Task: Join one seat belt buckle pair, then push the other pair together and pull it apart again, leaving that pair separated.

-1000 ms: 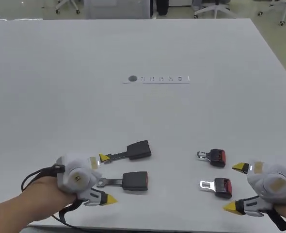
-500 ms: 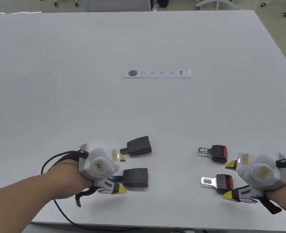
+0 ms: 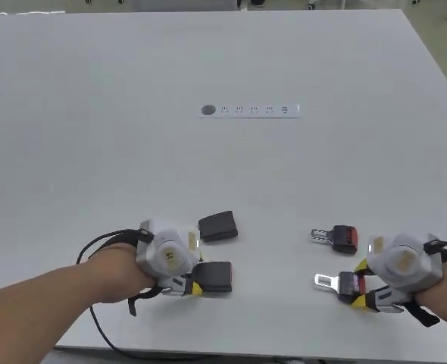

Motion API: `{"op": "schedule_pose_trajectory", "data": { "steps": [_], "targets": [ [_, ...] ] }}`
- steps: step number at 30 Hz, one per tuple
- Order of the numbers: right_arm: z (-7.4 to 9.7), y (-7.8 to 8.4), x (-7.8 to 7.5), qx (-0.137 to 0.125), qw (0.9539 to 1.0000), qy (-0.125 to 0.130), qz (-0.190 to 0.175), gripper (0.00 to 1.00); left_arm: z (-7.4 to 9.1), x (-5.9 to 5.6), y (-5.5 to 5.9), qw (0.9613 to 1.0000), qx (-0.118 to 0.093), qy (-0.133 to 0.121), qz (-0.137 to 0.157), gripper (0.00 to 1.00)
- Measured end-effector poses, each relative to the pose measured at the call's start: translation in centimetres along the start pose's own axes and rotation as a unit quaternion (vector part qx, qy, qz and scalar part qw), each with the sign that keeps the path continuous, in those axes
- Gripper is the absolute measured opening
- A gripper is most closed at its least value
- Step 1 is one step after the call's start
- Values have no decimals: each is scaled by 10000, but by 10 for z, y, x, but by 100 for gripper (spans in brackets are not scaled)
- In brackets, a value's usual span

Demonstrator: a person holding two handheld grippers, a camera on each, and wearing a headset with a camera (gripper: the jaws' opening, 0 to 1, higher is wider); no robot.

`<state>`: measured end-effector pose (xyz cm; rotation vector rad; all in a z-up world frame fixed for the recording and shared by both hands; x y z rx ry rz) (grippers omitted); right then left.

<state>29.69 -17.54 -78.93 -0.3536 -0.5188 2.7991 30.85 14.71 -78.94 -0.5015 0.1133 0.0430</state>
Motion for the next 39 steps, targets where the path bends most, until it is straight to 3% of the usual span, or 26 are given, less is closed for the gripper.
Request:
{"op": "schedule_pose_trajectory", "data": {
  "steps": [9,14,23,39],
  "targets": [
    [-2,0,-1,68,9999,-125,91,33,-2,2,3,9999,99,33,-62,31],
    [-3,-1,-3,98,9996,-212,162,32,-5,1,0,9987,388,61,-317,31],
    [-5,-5,-5,123,9996,-201,173,33,-5,0,-3,9979,568,41,-308,31],
    [-13,-30,6,-36,9997,-193,169,33,-6,2,-2,9977,626,73,-251,31]
  ]
}}
Point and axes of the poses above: the centre of the closed fingertips' face, and the gripper's own axes: z roughly backward along the fingers, x roughly to its left, y roughly out of its underside, the point moved 7 cm from there along z, roughly backward along the fingers, and after that the axes turned 12 degrees about y, right-handed, at the moved point
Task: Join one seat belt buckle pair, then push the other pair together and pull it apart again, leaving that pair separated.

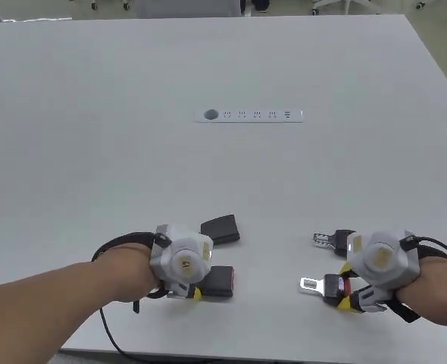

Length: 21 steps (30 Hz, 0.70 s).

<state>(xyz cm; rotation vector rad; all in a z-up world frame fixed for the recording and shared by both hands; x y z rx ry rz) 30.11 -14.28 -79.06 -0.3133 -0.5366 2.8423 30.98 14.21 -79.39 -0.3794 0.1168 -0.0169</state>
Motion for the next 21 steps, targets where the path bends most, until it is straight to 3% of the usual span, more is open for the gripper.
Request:
{"op": "schedule_pose_trajectory", "data": {
  "steps": [21],
  "targets": [
    [-25,-62,17,-313,9994,-140,60,33,-1,1,0,10000,-5,50,-3,31]
  ]
}}
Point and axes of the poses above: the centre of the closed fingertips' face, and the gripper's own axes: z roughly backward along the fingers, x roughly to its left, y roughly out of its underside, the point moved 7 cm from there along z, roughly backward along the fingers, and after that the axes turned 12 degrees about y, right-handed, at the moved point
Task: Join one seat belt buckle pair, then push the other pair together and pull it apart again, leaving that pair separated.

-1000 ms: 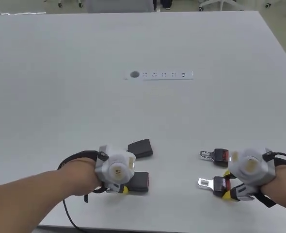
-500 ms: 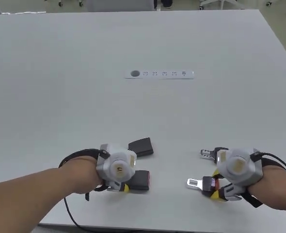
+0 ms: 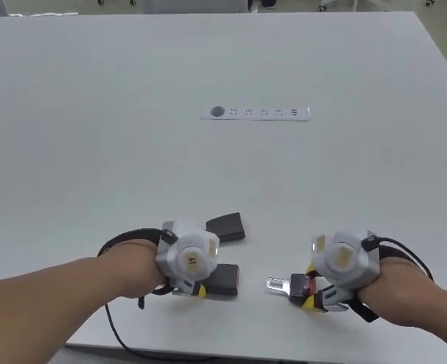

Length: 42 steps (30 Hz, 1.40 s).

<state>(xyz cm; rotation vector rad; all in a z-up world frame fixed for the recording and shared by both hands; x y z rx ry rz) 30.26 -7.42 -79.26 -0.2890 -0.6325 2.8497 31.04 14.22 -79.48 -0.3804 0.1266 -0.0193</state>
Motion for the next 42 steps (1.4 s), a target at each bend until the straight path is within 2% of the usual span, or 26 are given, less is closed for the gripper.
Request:
{"op": "schedule_pose_trajectory", "data": {
  "steps": [6,20,27,38,42],
  "targets": [
    [-7,-14,0,-27,9999,-10,-126,33,-1,1,1,10000,-5,5,-7,31],
    [-17,-37,7,41,9997,-33,259,32,1,-1,0,10000,19,-8,-17,31],
    [-20,-43,7,-4,9998,-10,216,32,3,-2,-2,10000,67,-28,-11,31],
    [-25,-56,10,-47,9987,-39,502,32,4,-3,-5,9998,181,12,-88,31],
    [-25,-56,9,-88,9990,-40,430,32,4,-3,-6,9997,199,22,-108,31]
  ]
}}
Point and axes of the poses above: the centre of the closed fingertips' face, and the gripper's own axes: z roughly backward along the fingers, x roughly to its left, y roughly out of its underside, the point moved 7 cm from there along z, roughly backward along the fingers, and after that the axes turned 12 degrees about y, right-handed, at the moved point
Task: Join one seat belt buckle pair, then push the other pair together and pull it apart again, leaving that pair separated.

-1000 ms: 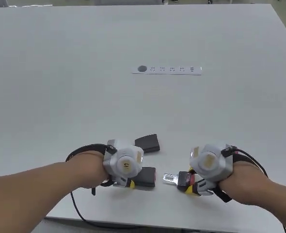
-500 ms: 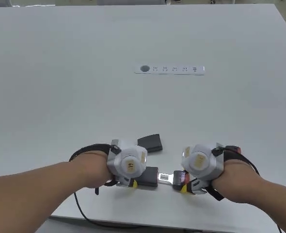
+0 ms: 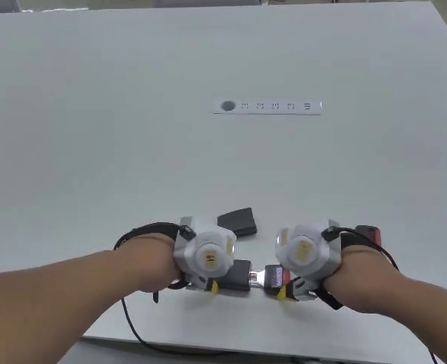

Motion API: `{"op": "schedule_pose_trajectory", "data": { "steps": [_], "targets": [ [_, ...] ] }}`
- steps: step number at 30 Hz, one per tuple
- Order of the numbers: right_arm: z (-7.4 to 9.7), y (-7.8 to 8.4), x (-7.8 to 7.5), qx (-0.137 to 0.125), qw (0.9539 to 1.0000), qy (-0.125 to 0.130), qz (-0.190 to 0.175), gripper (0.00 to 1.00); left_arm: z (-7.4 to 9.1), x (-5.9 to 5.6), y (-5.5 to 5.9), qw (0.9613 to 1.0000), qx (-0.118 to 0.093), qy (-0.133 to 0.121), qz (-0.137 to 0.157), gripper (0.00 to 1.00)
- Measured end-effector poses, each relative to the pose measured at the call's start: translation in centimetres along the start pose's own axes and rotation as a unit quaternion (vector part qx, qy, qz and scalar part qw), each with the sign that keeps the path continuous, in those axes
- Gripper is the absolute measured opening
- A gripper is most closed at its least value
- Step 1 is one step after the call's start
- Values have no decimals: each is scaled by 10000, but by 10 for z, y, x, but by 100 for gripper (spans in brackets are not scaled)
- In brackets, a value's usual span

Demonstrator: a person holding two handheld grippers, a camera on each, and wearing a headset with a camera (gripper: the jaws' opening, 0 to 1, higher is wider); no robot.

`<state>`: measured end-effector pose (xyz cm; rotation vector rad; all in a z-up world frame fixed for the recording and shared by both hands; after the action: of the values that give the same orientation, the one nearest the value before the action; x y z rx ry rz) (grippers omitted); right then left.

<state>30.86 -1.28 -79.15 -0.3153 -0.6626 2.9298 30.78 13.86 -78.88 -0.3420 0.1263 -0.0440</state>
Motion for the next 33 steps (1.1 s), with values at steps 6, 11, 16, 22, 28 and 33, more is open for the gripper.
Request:
{"op": "schedule_pose_trajectory", "data": {
  "steps": [6,11,16,22,28,33],
  "targets": [
    [0,2,1,-137,9999,50,-64,31,0,0,1,10000,-54,-6,17,31],
    [-1,0,1,-159,9998,36,-119,30,0,0,1,9999,-100,-16,94,30],
    [-3,-4,-1,-222,9997,-12,-87,30,0,1,2,9997,-192,42,116,30],
    [-5,-6,-2,-245,9997,-69,-40,29,-1,2,2,9997,-177,92,122,30],
    [-5,-6,-2,-264,9996,-62,-25,29,-3,3,3,9997,-153,121,135,30],
    [-3,-7,-1,-286,9996,-44,28,29,-4,2,0,9998,-38,151,122,30]
  ]
}}
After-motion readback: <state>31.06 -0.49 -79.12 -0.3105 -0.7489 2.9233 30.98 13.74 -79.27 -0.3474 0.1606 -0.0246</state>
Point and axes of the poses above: the centre of the closed fingertips' face, and the gripper's own axes: z roughly backward along the fingers, x roughly to its left, y roughly out of its underside, the point moved 7 cm from there along z, roughly backward along the fingers, and after that the axes turned 12 degrees about y, right-handed, at the moved point
